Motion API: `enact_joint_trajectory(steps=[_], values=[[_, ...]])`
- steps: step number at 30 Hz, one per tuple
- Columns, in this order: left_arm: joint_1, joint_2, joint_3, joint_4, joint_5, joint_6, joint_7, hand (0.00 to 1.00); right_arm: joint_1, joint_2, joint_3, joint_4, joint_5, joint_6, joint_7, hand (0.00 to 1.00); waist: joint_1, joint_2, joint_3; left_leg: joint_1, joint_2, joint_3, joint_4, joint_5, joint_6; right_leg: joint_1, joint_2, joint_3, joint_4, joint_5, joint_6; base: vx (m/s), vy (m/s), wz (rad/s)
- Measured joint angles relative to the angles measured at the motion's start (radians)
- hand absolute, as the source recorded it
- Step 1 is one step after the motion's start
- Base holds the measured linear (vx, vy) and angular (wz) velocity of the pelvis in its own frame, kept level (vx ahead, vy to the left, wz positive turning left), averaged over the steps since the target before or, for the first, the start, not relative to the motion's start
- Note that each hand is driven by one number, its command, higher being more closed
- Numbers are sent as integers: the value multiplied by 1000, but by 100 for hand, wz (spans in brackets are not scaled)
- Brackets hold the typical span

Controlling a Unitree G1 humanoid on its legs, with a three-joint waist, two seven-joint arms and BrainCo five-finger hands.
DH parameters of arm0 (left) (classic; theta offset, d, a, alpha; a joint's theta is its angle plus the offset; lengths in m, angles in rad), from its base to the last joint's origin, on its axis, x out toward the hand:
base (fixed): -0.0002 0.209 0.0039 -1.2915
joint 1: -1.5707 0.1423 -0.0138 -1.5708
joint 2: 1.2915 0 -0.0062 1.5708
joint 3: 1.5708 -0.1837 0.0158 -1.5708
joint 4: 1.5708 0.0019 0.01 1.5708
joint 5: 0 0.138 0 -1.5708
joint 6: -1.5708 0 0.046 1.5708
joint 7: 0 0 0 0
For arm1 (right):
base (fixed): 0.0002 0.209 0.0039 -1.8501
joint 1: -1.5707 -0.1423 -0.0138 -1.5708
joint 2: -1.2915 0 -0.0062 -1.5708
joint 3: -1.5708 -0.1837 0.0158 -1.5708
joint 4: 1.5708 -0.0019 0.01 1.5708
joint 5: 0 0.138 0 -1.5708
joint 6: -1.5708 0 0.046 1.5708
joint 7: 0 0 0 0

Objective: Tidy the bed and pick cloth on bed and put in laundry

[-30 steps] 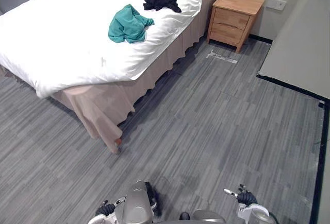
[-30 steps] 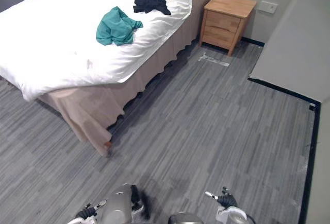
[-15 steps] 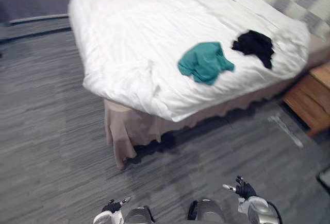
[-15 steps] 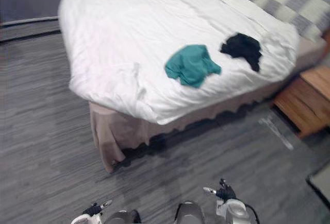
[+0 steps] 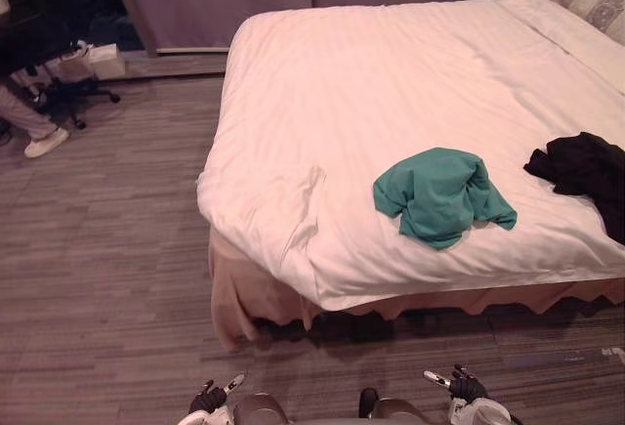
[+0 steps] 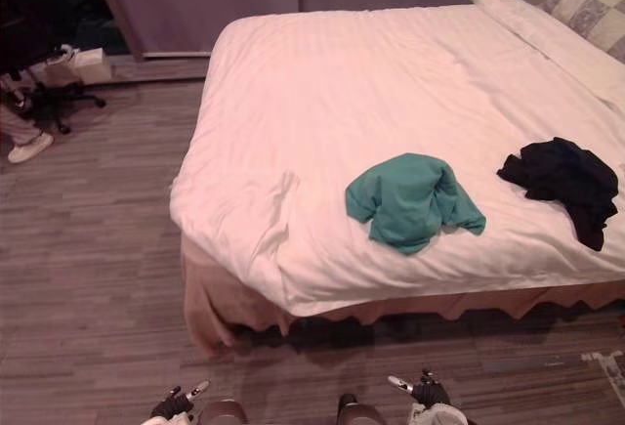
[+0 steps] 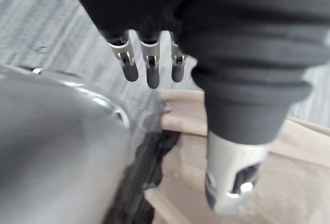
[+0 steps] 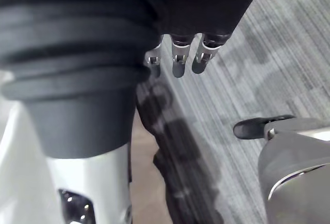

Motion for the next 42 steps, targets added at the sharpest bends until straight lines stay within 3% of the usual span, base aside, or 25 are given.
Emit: enact_joint_trajectory(steps=[3,6,8,13,15,19,21,26,27,34,38,42], values=[[-96,114,-42,-124,118,-69,73,0,17,3,2,19,-1,-3,-5,0,-30,7,0,67,-24,-2,-106,39,-1,26,-10,-22,0,-4,6,150,64,15],[-159,202,-43,-235,138,-95,93,0,42,9,4,19,0,-14,-14,0,-43,11,-5,88,-19,-2,-142,52,-7,33,-4,-34,0,-4,7,79,-16,5],[-197,249,-50,-299,137,-99,86,0,63,9,4,19,0,-19,-20,0,-48,11,-5,98,-14,-1,-149,54,-11,42,0,-49,0,-4,6,29,-49,3],[-276,366,-105,-346,105,-102,-9,0,111,14,10,19,0,-22,-21,0,-57,15,-26,135,-10,32,-202,74,-20,42,13,-43,-3,-3,6,-10,-28,-11],[-295,381,-141,-342,94,-84,-41,0,122,29,10,17,-2,-23,-21,0,-59,9,-34,137,-12,56,-217,85,-19,30,14,-37,-3,-2,4,-83,-17,-22],[-326,391,-220,-255,86,11,-107,0,126,60,48,7,-3,-20,-24,0,-66,-3,-44,131,-10,102,-225,96,-21,-2,22,-2,-9,12,-6,-91,-17,-33],[-381,391,-280,-116,109,93,-133,0,126,62,79,-23,-5,-15,-25,0,-83,-19,-48,91,-14,128,-227,113,-18,-53,21,10,-19,14,-7,-188,-63,-36],[-495,389,-326,70,195,190,-138,0,122,61,97,-81,-8,-9,-30,0,-122,-23,15,26,-10,140,-233,153,-10,-122,32,15,-28,55,-9,-161,-61,-10],[-503,388,-325,91,212,203,-135,100,123,57,98,-81,-8,-8,-31,0,-125,-19,23,20,-9,143,-233,153,-10,-123,35,16,-40,62,-5,-97,-35,-7],[-518,360,-318,175,438,255,-132,100,107,35,118,-82,-1,-12,-47,0,-126,-8,53,11,-11,146,-233,154,-10,-118,33,16,-69,78,2,1,-4,0],[-512,358,-280,190,453,284,-130,100,79,24,99,-82,37,-24,-62,0,-126,-3,52,17,-12,152,-233,153,-12,-114,34,20,-71,85,-7,76,3,-4],[-434,332,-213,214,439,289,-77,100,36,-50,-76,-106,94,-23,-86,0,-124,2,50,58,-13,166,-233,146,-20,-61,39,33,-93,82,-3,73,1,-7]])
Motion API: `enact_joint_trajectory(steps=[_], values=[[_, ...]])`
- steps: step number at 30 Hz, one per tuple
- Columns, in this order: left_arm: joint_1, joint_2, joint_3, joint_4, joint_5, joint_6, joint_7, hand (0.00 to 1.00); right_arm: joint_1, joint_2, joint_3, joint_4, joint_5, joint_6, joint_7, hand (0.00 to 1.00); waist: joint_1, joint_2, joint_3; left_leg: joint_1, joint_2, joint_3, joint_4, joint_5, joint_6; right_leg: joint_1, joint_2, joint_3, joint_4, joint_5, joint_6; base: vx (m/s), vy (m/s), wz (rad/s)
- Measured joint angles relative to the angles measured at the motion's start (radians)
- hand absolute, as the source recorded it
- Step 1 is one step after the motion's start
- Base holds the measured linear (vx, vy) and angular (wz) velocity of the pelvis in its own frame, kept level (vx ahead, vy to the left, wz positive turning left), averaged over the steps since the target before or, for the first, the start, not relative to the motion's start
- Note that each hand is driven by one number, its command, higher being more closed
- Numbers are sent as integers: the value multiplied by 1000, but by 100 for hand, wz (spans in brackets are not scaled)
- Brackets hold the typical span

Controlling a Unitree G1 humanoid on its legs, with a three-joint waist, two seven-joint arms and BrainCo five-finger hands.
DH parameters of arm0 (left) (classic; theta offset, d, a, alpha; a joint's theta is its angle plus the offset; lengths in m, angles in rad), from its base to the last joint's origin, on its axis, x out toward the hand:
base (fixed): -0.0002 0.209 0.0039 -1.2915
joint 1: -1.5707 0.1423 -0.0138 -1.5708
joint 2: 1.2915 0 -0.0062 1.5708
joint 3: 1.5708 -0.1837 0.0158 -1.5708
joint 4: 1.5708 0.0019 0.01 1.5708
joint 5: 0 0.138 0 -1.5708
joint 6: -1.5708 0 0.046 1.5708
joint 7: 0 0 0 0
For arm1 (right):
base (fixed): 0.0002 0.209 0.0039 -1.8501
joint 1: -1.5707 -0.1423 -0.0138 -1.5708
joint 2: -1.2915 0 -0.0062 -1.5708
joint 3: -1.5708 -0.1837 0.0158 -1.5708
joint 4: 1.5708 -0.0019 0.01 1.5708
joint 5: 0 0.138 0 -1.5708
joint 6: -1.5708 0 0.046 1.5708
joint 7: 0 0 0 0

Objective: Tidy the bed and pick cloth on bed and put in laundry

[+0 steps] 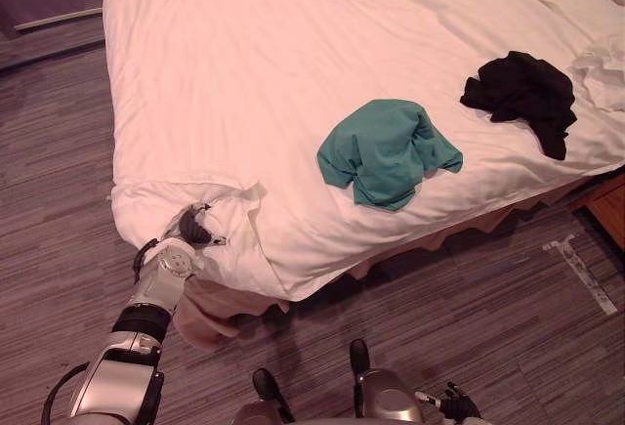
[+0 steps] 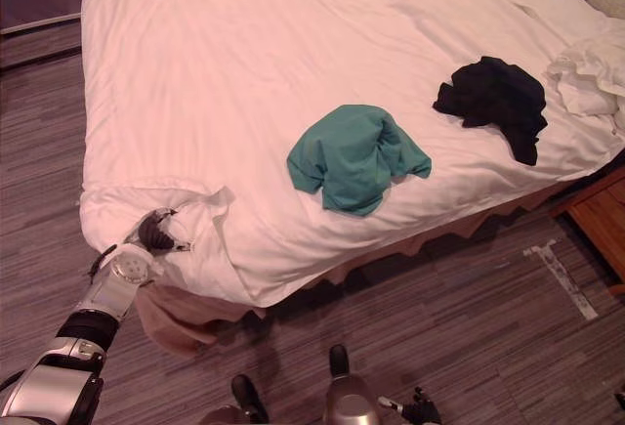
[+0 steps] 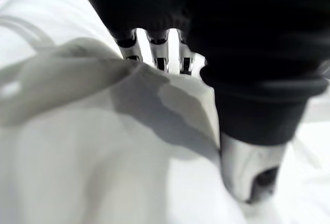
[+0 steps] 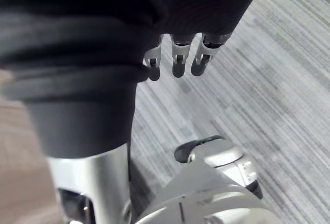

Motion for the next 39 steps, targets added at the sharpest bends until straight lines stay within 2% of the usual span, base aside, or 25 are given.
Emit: enact_joint_trajectory(steps=[2,3,5,7,9,11,13,15,16,19,20,22,24,26,27,28,30,31,32,35,39], values=[[78,-23,50,-3,-39,-1,37,100,-12,-80,-127,-51,33,0,-18,0,1,8,-6,11,1,-3,0,0,0,15,-1,-5,-4,-5,6,47,-2,5],[103,-29,67,-6,-53,-1,49,0,-15,-105,-160,-68,37,0,-23,0,1,10,-9,10,2,-4,0,0,0,16,-1,-9,-4,-6,8,25,-8,10],[212,-47,139,-5,-96,6,70,0,-29,-195,-252,-141,52,0,-55,0,4,20,-15,10,5,-16,0,0,0,18,0,-26,-3,-8,9,22,-20,15],[267,-53,187,3,-122,13,73,0,-32,-229,-278,-194,52,0,-66,0,6,20,-15,12,9,-34,0,0,0,30,2,-40,-3,-10,9,-11,-18,21],[337,-67,258,4,-180,16,74,0,-36,-258,-290,-259,50,-1,-74,0,18,7,-30,24,11,-53,0,0,0,51,2,-60,0,-21,4,-27,-20,32],[360,-81,311,-8,-233,15,76,0,-55,-272,-287,-301,22,-1,-70,0,34,-5,-70,21,14,-63,0,0,-1,50,1,-77,8,-31,3,-22,-20,19],[375,-91,383,5,-270,16,77,0,-118,-296,-217,-370,-31,-5,-37,0,36,-21,-96,22,12,-79,0,-1,-1,54,-1,-83,22,-49,8,-40,-10,7],[393,-113,442,22,-290,32,94,0,-137,-350,-124,-430,-70,-19,7,0,36,-22,-99,16,7,-99,-1,-2,1,56,-7,-99,25,-53,11,-25,-1,16],[406,-119,458,34,-292,44,97,0,-145,-368,-97,-445,-79,-20,20,100,36,-22,-100,12,5,-103,-1,-2,1,55,-9,-104,24,-53,12,-1,5,23],[508,-130,522,79,-308,95,129,0,-206,-433,29,-481,-106,-29,80,100,55,-22,-113,-1,1,-117,0,-1,3,47,-13,-123,24,-53,12,60,4,25],[570,-134,539,90,-313,116,144,0,-246,-461,105,-489,-106,-30,118,100,78,-27,-126,-14,-1,-142,0,0,4,49,-17,-147,24,-50,8,84,-3,43],[632,-143,538,89,-313,117,159,0,-323,-475,200,-490,-105,-47,172,100,106,-33,-134,-31,-6,-170,0,5,7,53,-26,-176,21,-51,8,73,9,54],[668,-174,523,89,-301,96,154,0,-431,-476,304,-505,-104,-65,228,100,141,-30,-134,-47,-15,-191,3,11,13,54,-31,-195,16,-49,6,44,17,49],[687,-214,463,88,-264,68,147,0,-526,-474,385,-554,-101,-78,263,100,165,-19,-127,-72,-19,-226,5,21,21,58,-37,-222,4,-39,3,3,22,50],[689,-244,410,87,-237,42,136,0,-609,-461,436,-577,-90,-89,284,100,191,-11,-117,-92,-20,-236,6,29,25,43,-42,-231,3,-31,3,-36,38,31],[685,-261,375,82,-235,26,132,0,-665,-453,464,-595,-65,-95,295,100,202,-8,-99,-108,-24,-248,6,37,28,33,-44,-240,4,-30,3,-106,49,38],[674,-291,268,17,-251,-33,130,0,-827,-402,520,-643,-13,-96,305,100,210,8,-14,-176,-29,-275,6,67,38,-28,-47,-259,25,-18,-4,-162,44,33],[670,-292,257,10,-256,-39,130,0,-843,-398,528,-649,-9,-95,306,100,211,11,-2,-187,-29,-277,6,71,40,-38,-47,-261,28,-16,-5,-189,56,15],[643,-292,221,-22,-278,-59,129,0,-902,-382,559,-666,18,-85,308,100,218,23,54,-222,-29,-282,6,84,49,-81,-50,-262,51,-14,-6,-150,43,8],[586,-291,179,-95,-311,-96,127,0,-951,-375,613,-695,61,-40,314,100,228,49,150,-285,-36,-306,6,109,61,-150,-63,-276,94,-14,-5,-158,55,20],[531,-286,73,-160,-346,-120,105,0,-956,-310,658,-694,104,54,311,100,244,77,180,-376,-51,-334,6,134,78,-241,-86,-302,138,-13,-2,-56,48,25]])
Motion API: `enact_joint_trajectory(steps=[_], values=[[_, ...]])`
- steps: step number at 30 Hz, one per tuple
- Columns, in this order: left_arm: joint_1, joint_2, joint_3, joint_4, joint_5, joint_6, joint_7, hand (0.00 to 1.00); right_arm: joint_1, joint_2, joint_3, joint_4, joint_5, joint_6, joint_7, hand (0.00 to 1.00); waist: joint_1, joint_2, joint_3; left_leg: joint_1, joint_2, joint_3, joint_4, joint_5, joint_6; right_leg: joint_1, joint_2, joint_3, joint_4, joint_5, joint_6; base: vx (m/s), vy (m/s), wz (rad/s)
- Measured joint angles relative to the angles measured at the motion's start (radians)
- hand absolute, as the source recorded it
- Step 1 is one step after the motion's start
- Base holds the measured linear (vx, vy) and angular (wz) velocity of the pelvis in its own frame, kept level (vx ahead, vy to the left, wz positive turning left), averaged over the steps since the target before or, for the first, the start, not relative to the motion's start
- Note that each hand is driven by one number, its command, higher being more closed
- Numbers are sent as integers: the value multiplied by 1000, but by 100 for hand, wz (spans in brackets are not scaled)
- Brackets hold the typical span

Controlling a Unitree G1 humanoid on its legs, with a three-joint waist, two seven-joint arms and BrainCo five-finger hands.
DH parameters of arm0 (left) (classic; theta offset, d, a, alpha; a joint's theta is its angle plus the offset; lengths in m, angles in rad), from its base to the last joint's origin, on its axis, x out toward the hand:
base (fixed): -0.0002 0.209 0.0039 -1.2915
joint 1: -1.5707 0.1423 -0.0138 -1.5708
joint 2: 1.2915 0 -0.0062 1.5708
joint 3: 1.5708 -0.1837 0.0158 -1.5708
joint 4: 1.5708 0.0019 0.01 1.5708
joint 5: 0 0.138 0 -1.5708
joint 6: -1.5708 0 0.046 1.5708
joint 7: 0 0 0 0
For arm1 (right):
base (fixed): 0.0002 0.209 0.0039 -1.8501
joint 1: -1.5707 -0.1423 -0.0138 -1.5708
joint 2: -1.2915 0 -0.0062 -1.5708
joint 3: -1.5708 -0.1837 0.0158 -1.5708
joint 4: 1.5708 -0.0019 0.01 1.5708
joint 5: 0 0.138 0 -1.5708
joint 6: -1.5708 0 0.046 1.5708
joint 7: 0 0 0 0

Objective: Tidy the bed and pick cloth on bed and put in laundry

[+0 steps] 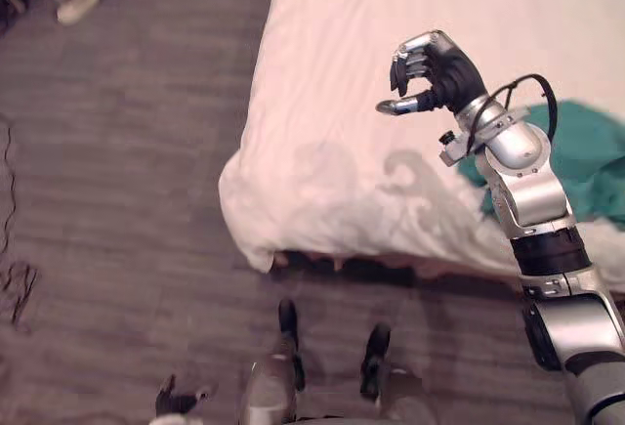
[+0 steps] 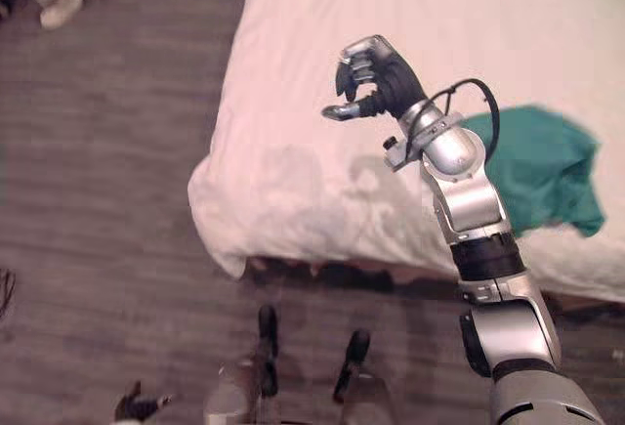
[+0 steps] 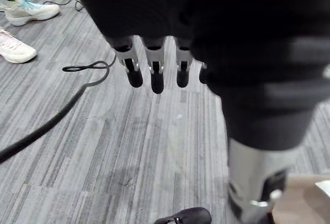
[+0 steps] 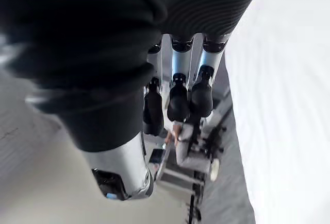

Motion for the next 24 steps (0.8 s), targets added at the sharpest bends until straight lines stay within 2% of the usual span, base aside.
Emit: enact_joint_trajectory(steps=[3,5,6,8,10,14,19,21,22,24], values=[[-37,0,-70,-23,-33,0,-18,0,-1,44,33,2,28,45,-14,100,16,21,13,-38,-13,-10,0,10,9,-39,-18,-11,19,-4,5,21,41,16],[-69,2,-128,-32,-43,1,-27,0,-4,84,61,13,27,78,-43,100,26,47,25,-79,-26,-26,0,19,16,-87,-36,-17,48,-13,13,28,27,20],[-80,2,-142,-32,-47,3,-34,0,-4,86,68,19,27,84,-50,100,30,54,28,-89,-29,-28,0,20,17,-98,-40,-18,55,-14,14,24,21,15],[-119,3,-197,-32,-56,2,-35,0,-6,87,85,72,27,105,-80,100,50,83,41,-118,-39,-30,1,26,23,-136,-55,-20,81,-22,17,19,25,11],[-132,4,-232,-28,-57,0,-35,0,-12,109,77,94,29,83,-91,100,53,96,46,-137,-47,-30,1,28,26,-166,-67,-16,99,-27,20,7,10,2],[-140,7,-263,6,-58,-15,-33,0,-20,161,67,188,28,39,-80,100,39,101,43,-133,-53,-29,1,28,26,-172,-76,-11,115,-38,23,5,1,-1],[-153,7,-262,81,-39,-102,-29,0,-28,226,56,402,32,-79,-35,100,17,109,38,-70,-51,-22,1,14,16,-123,-74,4,124,-58,25,-3,-32,-7],[-145,5,-258,93,-16,-126,-11,0,5,255,57,452,30,-104,2,100,-3,107,38,-23,-49,-7,3,-3,10,-70,-69,4,106,-60,28,44,-42,-12],[-142,-1,-238,89,-14,-142,-10,0,72,279,61,453,30,-121,24,100,-15,97,39,14,-47,4,17,-23,9,-24,-65,10,85,-58,32,61,-29,-21],[-136,-5,-208,81,-15,-142,-10,0,155,301,104,444,30,-133,51,100,-40,78,39,54,-45,12,22,-34,10,23,-60,17,62,-54,35,85,-28,-25]])
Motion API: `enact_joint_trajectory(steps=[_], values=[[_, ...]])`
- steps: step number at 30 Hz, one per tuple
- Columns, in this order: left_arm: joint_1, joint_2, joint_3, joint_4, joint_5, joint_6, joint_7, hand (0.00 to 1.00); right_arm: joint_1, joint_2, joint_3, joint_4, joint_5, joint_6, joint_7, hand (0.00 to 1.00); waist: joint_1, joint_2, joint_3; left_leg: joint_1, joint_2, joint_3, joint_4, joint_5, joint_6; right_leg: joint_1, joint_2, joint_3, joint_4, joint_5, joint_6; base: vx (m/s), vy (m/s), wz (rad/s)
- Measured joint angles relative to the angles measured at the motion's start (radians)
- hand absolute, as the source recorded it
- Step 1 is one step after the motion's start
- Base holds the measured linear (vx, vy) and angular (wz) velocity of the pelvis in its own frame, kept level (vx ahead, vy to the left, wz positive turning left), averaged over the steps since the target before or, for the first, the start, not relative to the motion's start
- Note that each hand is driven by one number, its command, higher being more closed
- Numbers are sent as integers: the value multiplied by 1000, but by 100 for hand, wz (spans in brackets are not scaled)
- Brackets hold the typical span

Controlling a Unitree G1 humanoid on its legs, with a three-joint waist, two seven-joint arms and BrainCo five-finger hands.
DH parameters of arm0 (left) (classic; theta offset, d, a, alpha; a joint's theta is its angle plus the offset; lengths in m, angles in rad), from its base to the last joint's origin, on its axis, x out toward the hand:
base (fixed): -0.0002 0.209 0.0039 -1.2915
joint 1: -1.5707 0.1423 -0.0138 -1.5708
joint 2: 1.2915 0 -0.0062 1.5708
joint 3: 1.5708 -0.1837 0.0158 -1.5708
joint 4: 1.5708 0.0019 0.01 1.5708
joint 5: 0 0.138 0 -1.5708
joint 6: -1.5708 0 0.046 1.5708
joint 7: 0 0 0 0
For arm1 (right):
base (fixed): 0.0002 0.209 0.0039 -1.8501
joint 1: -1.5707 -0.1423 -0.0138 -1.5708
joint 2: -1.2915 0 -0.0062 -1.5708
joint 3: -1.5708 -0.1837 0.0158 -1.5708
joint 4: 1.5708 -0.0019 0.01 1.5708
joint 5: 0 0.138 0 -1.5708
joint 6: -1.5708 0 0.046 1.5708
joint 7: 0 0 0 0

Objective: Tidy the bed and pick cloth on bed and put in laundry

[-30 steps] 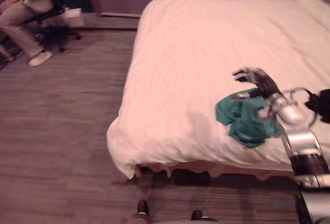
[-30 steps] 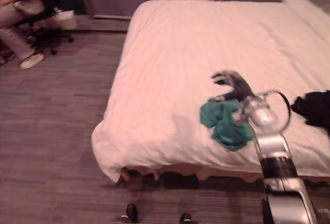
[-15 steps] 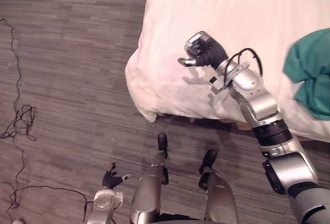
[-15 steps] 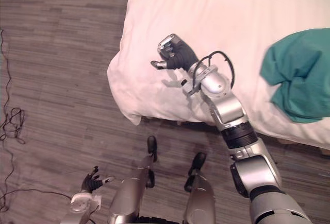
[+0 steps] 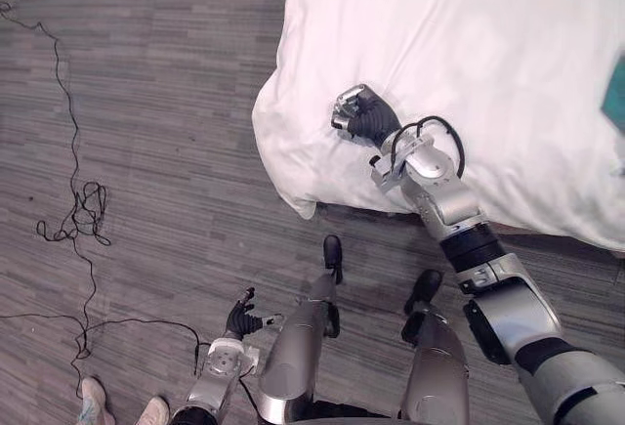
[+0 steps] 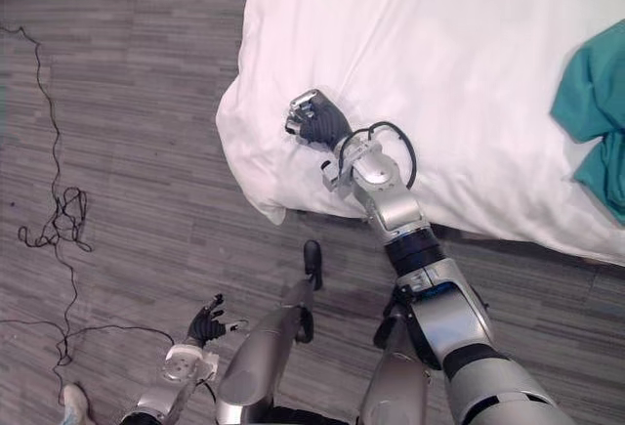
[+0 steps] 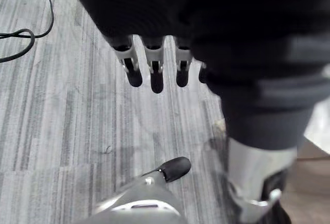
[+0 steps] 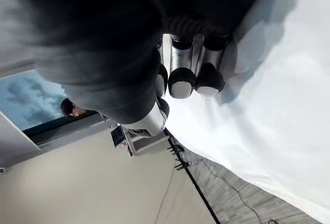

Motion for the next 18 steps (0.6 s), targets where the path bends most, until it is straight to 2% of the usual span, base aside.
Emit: enact_joint_trajectory(steps=[1,2,3,5,6,7,8,9,10,13,16,18], values=[[10,1,20,-11,0,1,0,0,77,14,56,-3,-3,1,17,100,-14,-21,-4,30,3,11,-1,-6,-4,34,7,7,-24,6,2,127,-33,-34],[14,1,30,-9,1,3,0,0,173,14,103,-6,-3,0,38,100,-15,-47,-19,52,8,22,-2,-17,-8,60,18,18,-50,16,3,131,-34,-34],[19,1,36,-9,1,3,0,0,228,14,128,-7,-4,0,46,100,-14,-62,-33,56,11,27,-2,-23,-12,66,22,20,-63,22,2,155,-36,-34],[26,12,39,23,2,8,1,0,423,7,263,-68,-14,0,102,100,-33,-126,-77,101,25,55,-20,-32,-19,123,48,27,-134,45,0,211,-54,-32],[25,14,39,34,2,8,1,0,447,7,295,-98,-15,0,109,100,-41,-141,-86,113,28,60,-20,-34,-23,138,52,28,-147,47,1,185,-62,-32],[25,17,39,52,2,8,2,0,480,8,354,-184,-13,-16,114,100,-49,-168,-109,149,33,75,-21,-41,-31,174,61,39,-163,47,1,107,-50,-27],[28,16,37,70,3,10,3,0,491,16,370,-255,-2,-43,110,100,-50,-181,-147,169,39,85,-21,-46,-36,192,68,49,-172,47,1,94,-53,-27],[30,16,36,79,7,12,3,0,494,20,370,-283,8,-64,101,100,-50,-186,-171,175,43,93,-21,-47,-37,199,71,52,-179,47,1,76,-52,-26],[39,16,36,91,20,17,3,0,489,26,360,-333,25,-104,82,100,-51,-190,-224,181,48,107,-21,-49,-40,200,78,67,-182,47,0,53,-40,-21],[52,14,33,100,42,27,12,0,446,58,311,-380,78,-141,36,100,-52,-183,-263,229,58,128,-25,-60,-52,236,90,87,-192,47,-3,14,-29,-28],[52,11,20,112,58,47,17,0,404,67,241,-391,98,-134,-42,100,-56,-169,-277,247,69,131,-28,-65,-53,249,102,91,-194,48,-16,-87,-13,-13],[49,11,-5,119,60,53,17,0,376,75,197,-386,118,-101,-100,100,-58,-162,-273,232,76,131,-28,-61,-52,229,104,97,-195,52,-19,-130,2,-3]])
